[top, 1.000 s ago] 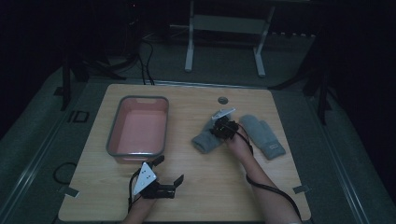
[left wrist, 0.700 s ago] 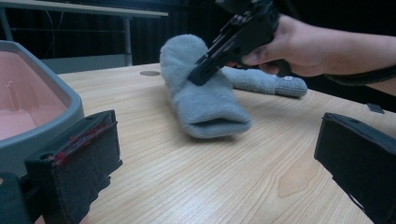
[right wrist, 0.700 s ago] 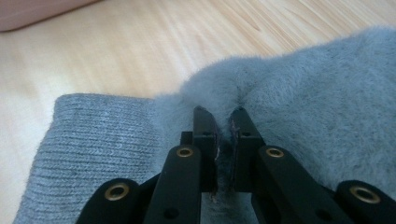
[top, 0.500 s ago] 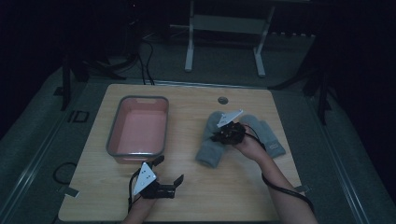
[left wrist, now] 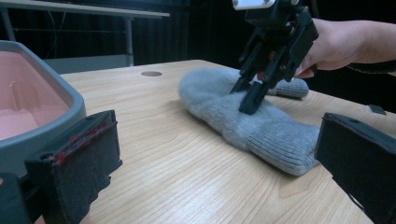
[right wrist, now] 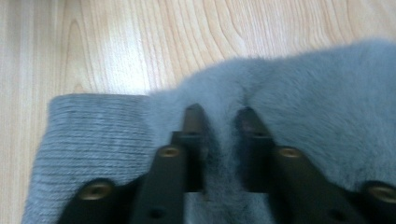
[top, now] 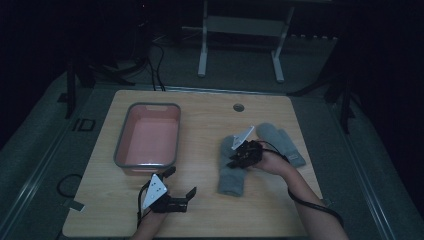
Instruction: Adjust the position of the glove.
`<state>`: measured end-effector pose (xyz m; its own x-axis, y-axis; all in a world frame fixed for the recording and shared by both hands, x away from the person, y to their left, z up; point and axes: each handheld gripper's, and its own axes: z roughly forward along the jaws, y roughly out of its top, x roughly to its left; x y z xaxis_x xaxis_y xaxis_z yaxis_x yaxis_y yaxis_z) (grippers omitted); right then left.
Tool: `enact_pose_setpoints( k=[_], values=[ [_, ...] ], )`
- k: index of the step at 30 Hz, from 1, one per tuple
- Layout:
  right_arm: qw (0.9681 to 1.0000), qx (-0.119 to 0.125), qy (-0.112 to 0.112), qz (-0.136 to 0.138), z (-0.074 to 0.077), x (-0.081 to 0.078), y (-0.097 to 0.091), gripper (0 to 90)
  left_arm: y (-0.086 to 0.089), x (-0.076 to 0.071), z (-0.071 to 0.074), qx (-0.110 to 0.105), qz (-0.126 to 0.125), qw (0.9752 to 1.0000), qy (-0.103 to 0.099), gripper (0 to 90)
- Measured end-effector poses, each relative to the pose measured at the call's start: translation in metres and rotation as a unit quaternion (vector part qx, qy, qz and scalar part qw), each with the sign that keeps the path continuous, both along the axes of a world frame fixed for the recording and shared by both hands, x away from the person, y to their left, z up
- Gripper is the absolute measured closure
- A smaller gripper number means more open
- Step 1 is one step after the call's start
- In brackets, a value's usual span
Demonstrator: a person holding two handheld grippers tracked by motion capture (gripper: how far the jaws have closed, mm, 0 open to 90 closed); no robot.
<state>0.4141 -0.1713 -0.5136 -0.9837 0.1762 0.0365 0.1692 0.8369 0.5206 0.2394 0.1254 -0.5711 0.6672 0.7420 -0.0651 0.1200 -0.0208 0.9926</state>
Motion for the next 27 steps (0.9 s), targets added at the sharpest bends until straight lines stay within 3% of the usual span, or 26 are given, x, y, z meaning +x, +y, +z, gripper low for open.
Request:
enact_pose_setpoints(
  k=[5, 6, 8, 9, 15, 17, 19, 22, 27],
  values=[
    [0.9988, 0.019, 0.002, -0.044, 0.004, -0.003, -0.008, 47.8, 0.0, 0.0, 0.0, -0.002, 0.001, 1.0, -0.001, 0.5],
    [0.9976, 0.019, 0.003, -0.066, 0.005, -0.004, -0.009, 52.4, 0.0, 0.0, 0.0, -0.003, 0.001, 1.0, -0.001, 0.5],
    [0.9967, 0.021, 0.0, -0.078, 0.004, -0.007, -0.011, 54.8, 0.0, 0.0, 0.0, -0.003, 0.001, 1.0, -0.002, 0.5],
    [0.9936, 0.024, -0.002, -0.11, 0.001, -0.011, -0.014, 62.7, 0.0, 0.0, 0.0, -0.002, 0.001, 1.0, -0.002, 0.5],
    [0.986, 0.051, -0.022, -0.157, -0.003, -0.033, -0.023, 75.4, -0.001, 0.0, 0.0, -0.001, 0.002, 1.0, -0.002, 0.5],
    [0.9838, 0.061, -0.02, -0.168, -0.004, -0.038, -0.025, 85.1, -0.001, 0.0, 0.0, -0.001, 0.003, 1.0, -0.002, 0.5],
    [0.984, 0.048, -0.026, -0.17, -0.006, -0.042, -0.025, 89.5, -0.001, 0.0, 0.0, -0.001, 0.002, 1.0, -0.001, 0.5],
    [0.9829, 0.044, -0.022, -0.177, -0.013, -0.045, -0.026, 89.6, -0.001, 0.0, 0.0, 0.0, 0.002, 1.0, -0.002, 0.5],
    [0.9845, 0.042, -0.019, -0.169, -0.02, -0.04, -0.028, 89.8, -0.001, 0.0, 0.0, -0.001, 0.003, 1.0, -0.001, 0.5]
  ],
)
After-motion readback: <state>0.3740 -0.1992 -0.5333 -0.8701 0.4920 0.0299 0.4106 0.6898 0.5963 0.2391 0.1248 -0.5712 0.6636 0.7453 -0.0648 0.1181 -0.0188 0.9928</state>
